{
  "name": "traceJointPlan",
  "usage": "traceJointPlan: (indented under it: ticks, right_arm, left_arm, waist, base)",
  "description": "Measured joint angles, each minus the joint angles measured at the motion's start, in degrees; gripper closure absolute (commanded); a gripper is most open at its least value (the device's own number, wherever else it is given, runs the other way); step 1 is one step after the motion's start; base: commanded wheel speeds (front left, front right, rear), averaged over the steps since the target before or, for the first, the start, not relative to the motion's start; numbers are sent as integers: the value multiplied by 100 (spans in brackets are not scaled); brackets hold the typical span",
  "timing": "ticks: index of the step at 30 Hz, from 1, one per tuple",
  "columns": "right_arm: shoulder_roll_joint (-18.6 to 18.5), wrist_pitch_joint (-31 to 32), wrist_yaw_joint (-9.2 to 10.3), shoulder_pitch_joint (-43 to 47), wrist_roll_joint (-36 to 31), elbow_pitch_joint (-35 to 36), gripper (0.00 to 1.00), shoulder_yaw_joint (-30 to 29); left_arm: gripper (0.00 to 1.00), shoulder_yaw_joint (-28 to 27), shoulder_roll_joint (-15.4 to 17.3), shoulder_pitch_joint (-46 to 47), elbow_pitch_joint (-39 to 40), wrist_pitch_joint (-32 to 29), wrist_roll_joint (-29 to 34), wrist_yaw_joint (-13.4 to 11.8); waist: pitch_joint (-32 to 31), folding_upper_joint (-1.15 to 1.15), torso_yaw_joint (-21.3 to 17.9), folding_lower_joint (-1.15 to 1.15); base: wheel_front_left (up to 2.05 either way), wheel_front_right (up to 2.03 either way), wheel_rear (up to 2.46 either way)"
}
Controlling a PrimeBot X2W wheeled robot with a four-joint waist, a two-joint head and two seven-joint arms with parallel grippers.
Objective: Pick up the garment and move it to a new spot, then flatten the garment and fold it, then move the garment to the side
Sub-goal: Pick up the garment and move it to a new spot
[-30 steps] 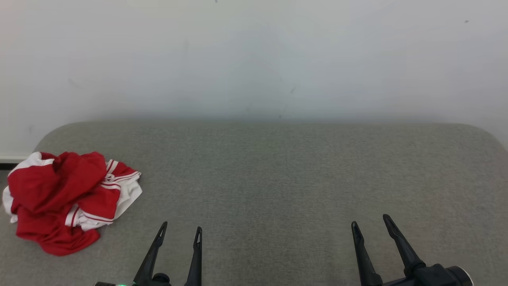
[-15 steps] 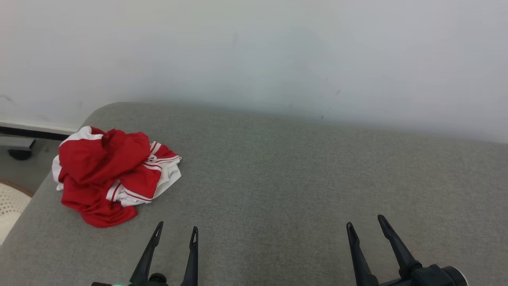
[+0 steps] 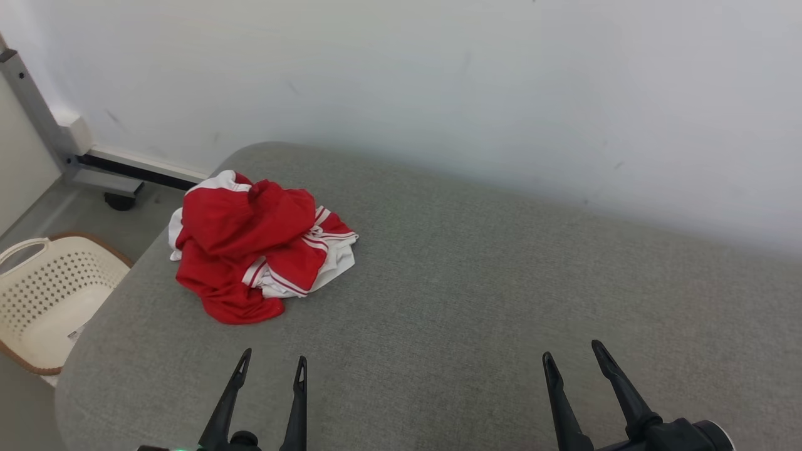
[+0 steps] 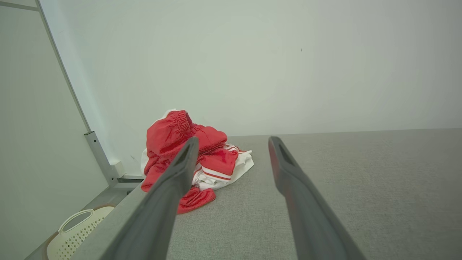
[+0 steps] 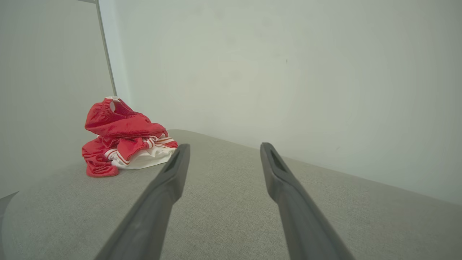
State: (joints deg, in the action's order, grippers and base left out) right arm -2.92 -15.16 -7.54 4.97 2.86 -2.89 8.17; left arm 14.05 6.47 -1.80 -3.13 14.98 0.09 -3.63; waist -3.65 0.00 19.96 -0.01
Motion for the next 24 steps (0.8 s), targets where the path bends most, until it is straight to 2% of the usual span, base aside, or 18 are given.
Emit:
traceJointPlan:
  ticks: [11,24]
  right_arm:
    - [1,1,0,0,9,3,0,26]
    - [1,1,0,-2,8,-23,0,31]
  left_arm:
    - [0,-27,34,-1,40,0,-3,-100]
    - [0,-38,8,0,32,0,-10,-167]
  waist:
    - [20,0,559,0]
    - [81,0,694,1]
  base:
    - [0,0,0]
    - [0,0,0]
